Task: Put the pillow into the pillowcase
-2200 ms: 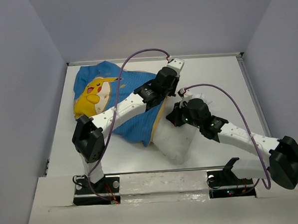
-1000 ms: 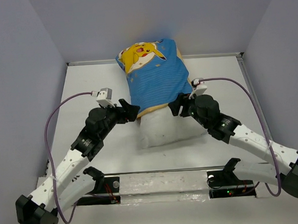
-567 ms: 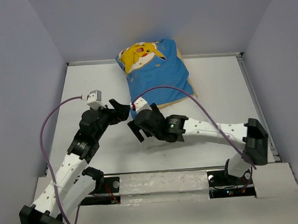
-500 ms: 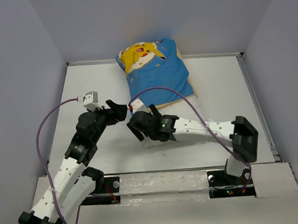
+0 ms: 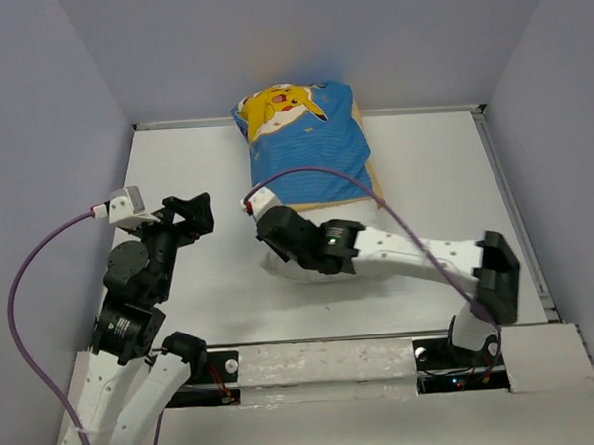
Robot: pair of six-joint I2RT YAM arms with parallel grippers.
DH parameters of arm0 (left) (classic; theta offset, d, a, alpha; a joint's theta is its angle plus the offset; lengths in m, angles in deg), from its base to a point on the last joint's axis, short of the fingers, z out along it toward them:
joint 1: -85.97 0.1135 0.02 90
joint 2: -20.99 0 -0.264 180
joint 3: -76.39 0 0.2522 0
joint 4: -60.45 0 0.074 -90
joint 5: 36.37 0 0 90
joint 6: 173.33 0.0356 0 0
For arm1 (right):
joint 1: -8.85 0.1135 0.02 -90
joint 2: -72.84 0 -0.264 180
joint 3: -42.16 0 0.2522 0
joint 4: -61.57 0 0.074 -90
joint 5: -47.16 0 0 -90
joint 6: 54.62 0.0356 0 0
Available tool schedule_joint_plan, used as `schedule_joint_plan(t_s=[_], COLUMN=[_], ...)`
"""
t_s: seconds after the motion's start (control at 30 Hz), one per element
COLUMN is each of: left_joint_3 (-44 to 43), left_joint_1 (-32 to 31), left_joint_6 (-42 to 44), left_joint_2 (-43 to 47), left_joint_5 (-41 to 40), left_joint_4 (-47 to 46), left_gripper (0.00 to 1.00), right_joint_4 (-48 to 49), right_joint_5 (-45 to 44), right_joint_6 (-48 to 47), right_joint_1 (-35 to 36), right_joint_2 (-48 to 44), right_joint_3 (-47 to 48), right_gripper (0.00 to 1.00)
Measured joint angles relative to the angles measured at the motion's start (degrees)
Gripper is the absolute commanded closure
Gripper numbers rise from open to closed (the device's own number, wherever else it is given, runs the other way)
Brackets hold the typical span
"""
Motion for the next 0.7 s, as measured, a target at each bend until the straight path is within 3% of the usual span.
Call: schedule_joint_plan(t_s=[0.2, 0.3, 0.33, 0.43, 0.57, 0.63, 0.7], left_joint_3=[-5.8, -7.4, -7.6, -8.4, -9.4, -9.6, -10.2], left_joint_1=[0.0, 0.0, 0.0, 0.0, 0.0, 0.0, 0.0], left_joint_6=[1.7, 1.9, 1.9, 1.8, 1.6, 1.6, 1.6], left_joint_2=[2.8, 2.4, 2.2, 0.2, -3.6, -5.6, -7.7], left_joint_5=[-2.9, -1.9, -1.3, 2.1, 9.2, 13.8, 18.1], left_joint_4=[1.2, 1.7, 1.9, 2.0, 1.8, 1.3, 1.0], left_gripper=[0.04, 0.04, 0.04, 0.04, 0.06, 0.10, 0.11], right_joint_4=[10.9, 20.8, 25.7, 29.5, 39.4, 43.6, 41.6], right_joint_5=[19.5, 28.0, 30.2, 30.7, 35.1, 37.2, 37.7], right_joint_6=[-2.7, 2.8, 6.5, 12.9, 23.5, 29.4, 31.9], right_joint_1=[-3.4, -13.6, -20.3, -33.2, -46.2, -51.0, -53.5], right_joint_2=[-25.1, -38.4, -43.7, -53.6, -54.2, -49.3, -43.5], right_joint_3=[3.1, -2.4, -7.2, -19.2, -39.0, -50.8, -56.9], right_gripper=[1.00, 1.00, 1.00, 1.00, 1.00, 1.00, 1.00])
